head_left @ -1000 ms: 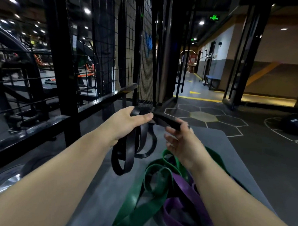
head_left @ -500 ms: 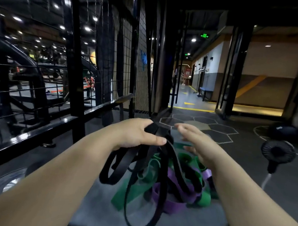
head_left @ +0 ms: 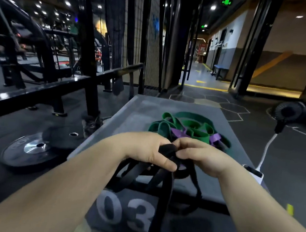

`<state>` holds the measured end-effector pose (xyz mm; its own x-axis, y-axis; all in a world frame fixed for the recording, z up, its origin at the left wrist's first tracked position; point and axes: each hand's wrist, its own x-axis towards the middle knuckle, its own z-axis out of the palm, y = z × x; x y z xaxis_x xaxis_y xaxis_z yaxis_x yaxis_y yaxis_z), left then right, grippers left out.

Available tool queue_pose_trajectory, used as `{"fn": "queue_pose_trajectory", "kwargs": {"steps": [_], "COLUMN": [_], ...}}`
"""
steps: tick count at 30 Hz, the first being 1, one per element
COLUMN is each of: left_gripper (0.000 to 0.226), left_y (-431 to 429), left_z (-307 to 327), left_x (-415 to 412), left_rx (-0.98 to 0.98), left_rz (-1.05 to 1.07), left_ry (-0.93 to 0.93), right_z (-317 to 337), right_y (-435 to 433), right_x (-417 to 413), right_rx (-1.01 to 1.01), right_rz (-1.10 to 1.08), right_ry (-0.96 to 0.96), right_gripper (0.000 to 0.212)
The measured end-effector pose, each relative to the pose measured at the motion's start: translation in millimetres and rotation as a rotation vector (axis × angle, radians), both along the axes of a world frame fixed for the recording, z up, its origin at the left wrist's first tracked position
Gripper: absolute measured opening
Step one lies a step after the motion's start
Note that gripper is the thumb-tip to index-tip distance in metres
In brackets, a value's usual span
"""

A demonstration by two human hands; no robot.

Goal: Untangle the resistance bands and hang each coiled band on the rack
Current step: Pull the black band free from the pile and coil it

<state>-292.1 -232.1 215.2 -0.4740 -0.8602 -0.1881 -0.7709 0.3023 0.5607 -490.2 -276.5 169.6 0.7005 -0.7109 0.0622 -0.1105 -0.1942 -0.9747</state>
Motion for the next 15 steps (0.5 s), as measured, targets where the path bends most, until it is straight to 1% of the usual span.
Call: {"fn": "queue_pose_trajectory", "kwargs": {"steps": [2, 3, 6, 9, 12, 15], "left_gripper": [0.035, 0.035, 0.031, 0.028, 0.013, 0.009], "left_y": [-1, -3, -10, -22, -35, -49], "left_z": [-15, -22, -37, -47, -57, -71], "left_x": [1, 1, 0, -4, -10, -16], "left_rx": [0.010, 0.032, 0.095, 0.005, -0.106, -0.237], "left_rz": [0.014, 0.025, 0.084, 0.107, 0.136, 0.208], "left_ry": [-0.035, -0.030, 0.065, 0.038, 0.010, 0.074], "right_z": [-11, -16, -26, -28, -33, -41], "right_y": [2, 1, -1, -6, -14, -23], "right_x": [-1, -3, -7, -7, -4, 1], "right_rx": [-0.088, -0.124, -0.155, -0.140, -0.062, 0.075], "right_rz": [-0.072, -0.107, -0.160, -0.174, -0.203, -0.197], "right_ry": [0.086, 0.100, 0.027, -0.039, -0.141, -0.274], "right_gripper": [0.040, 0.040, 0.038, 0.040, 0.037, 0.033]}}
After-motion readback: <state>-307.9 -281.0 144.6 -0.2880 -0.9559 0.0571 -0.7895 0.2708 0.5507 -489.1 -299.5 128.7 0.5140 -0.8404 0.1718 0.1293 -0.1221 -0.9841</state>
